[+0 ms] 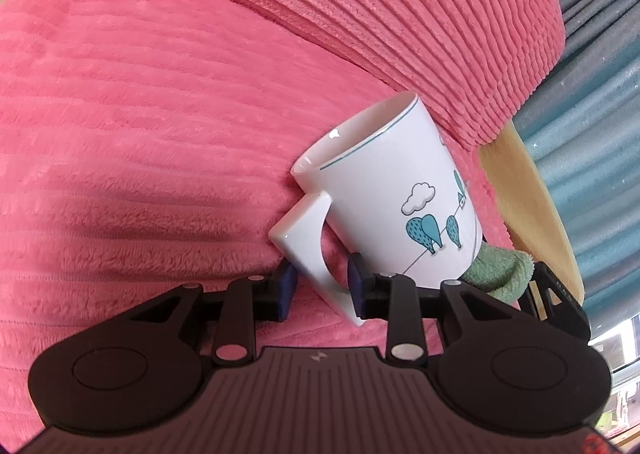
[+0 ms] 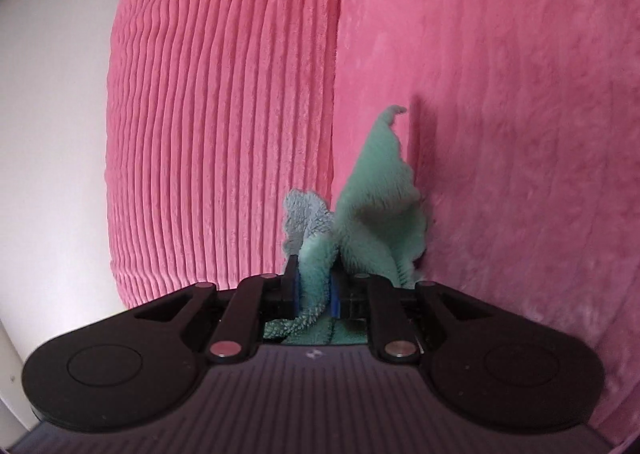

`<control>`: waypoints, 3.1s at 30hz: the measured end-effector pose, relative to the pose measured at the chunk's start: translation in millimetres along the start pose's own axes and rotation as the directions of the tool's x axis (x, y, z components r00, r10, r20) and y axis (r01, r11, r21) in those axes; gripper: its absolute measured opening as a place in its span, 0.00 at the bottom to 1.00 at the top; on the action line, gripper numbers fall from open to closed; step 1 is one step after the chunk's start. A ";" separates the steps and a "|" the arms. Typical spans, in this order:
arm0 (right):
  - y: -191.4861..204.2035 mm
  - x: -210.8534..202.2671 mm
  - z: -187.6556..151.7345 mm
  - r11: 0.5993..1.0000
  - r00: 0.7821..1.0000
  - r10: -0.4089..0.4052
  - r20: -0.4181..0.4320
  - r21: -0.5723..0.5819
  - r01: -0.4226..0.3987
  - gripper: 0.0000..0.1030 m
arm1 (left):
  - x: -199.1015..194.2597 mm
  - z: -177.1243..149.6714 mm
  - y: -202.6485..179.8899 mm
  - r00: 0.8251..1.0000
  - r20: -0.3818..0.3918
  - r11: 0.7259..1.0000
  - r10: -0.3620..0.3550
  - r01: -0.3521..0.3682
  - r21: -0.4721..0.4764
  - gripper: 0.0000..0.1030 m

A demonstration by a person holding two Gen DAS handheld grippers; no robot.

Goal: Clean container
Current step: 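Hold the tilted mug with the left tool while the right tool wipes its bottom, then hold the mug with the left tool while the right tool wipes its outer wall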

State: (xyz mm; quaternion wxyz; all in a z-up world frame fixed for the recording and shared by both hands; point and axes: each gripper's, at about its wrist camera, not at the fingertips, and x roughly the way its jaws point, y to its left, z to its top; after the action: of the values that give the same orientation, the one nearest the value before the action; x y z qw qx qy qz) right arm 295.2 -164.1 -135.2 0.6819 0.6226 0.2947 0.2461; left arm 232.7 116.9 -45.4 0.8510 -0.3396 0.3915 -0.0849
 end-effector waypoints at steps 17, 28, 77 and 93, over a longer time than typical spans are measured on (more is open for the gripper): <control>46.3 3.5 -15.0 0.877 0.933 -0.209 -0.292 -0.478 0.047 0.12 | -4.2 -4.9 26.5 1.000 0.002 1.000 0.008 -0.008 -0.015 0.35; 98.3 14.9 -67.7 0.361 0.901 -0.433 -0.003 -0.917 0.170 0.09 | -2.6 1.0 49.3 1.000 -0.007 0.998 -0.027 0.026 -0.054 0.36; 117.3 -21.8 -6.7 0.600 0.857 -0.449 -0.252 -0.796 0.080 0.31 | 3.1 8.1 50.3 0.999 -0.015 0.997 -0.052 0.051 -0.059 0.40; 79.1 -22.1 4.5 0.868 0.978 -0.185 -0.092 -0.482 0.119 0.10 | 5.5 11.5 51.1 0.999 -0.017 0.998 -0.046 0.045 -0.039 0.40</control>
State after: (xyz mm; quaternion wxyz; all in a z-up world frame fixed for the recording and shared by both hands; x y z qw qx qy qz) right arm 285.2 -174.6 -54.2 0.8089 0.3936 0.3193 0.2979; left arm 238.5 159.1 -76.4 0.8386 -0.3642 0.3927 -0.0996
